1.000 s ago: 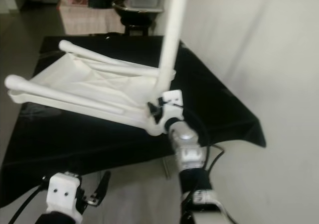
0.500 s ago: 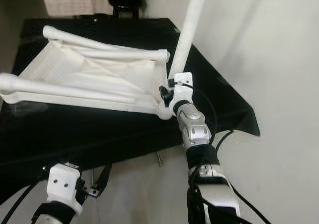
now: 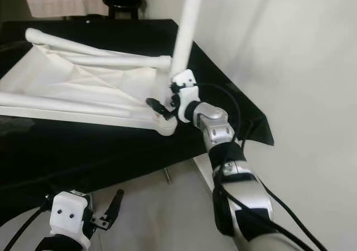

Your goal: Building children table

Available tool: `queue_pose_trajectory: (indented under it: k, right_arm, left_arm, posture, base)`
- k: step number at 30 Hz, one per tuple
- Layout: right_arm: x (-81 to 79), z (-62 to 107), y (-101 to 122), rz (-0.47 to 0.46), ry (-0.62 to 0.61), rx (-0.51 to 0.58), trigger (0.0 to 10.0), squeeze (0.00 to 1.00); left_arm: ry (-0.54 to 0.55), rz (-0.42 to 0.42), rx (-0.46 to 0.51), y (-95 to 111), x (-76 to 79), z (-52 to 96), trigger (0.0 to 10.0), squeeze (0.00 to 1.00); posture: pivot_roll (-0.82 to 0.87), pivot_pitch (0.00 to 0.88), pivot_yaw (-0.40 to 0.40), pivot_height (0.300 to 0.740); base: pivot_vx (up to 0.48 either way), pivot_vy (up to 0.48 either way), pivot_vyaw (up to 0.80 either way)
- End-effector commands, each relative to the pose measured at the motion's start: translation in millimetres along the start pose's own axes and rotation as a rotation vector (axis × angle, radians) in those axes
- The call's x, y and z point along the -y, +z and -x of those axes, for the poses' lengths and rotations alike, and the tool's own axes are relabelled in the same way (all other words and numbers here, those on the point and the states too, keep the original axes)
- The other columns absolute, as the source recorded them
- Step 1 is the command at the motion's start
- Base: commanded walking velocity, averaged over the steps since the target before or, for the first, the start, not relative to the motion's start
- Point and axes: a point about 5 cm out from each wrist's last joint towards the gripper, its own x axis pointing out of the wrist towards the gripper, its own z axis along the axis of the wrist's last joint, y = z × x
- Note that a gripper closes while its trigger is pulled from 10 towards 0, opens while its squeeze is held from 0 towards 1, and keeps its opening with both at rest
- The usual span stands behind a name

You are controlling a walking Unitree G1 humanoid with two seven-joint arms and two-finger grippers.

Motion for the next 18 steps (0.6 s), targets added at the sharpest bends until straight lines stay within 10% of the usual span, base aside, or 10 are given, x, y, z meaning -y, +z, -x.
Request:
queue_pose_trajectory:
  k: [1,3,5,6,7,18]
  right_arm:
    - [-21.7,-14.3,3.6,0.002,0.163,0.007,10.0,0.0]
    - [-30.8,-18.6,4.9,-0.008,0.254,0.014,10.0,0.0]
    - [-41.5,-23.7,6.8,-0.013,0.352,0.019,4.9,0.0]
    - [-41.5,-23.7,6.8,-0.013,0.352,0.019,4.9,0.0]
    - [-45.4,-25.7,7.0,-0.015,0.385,0.015,0.1,0.0]
    - [-32.9,-17.9,-12.0,-0.046,0.304,-0.037,0.0,0.0]
  left_arm:
    - [-0.005,0.014,-0.011,1.7,4.4,3.5,10.0,0.0]
    - [-0.007,0.014,-0.015,2.1,5.6,5.4,10.0,0.0]
    - [-0.009,0.014,-0.022,2.6,7.6,8.7,10.0,0.0]
    - [-0.009,0.014,-0.022,2.6,7.6,8.7,10.0,0.0]
    - [-0.008,0.014,-0.025,2.8,8.3,10.2,10.0,0.0]
    - [-0.005,0.015,-0.037,3.8,9.1,13.0,10.0,0.0]
  posture:
    - [0.08,0.139,-0.148,0.74]
    - [0.09,0.147,-0.148,0.74]
    - [0.11,0.156,-0.151,0.74]
    - [0.11,0.156,-0.151,0.74]
    - [0.12,0.161,-0.151,0.74]
    - [0.1,0.166,-0.147,0.74]
  base:
    - [0.0,0.0,0.0]
    - [0.0,0.0,0.0]
    - [0.0,0.0,0.0]
    - [0.0,0.0,0.0]
    - [0.0,0.0,0.0]
    - [0.0,0.0,0.0]
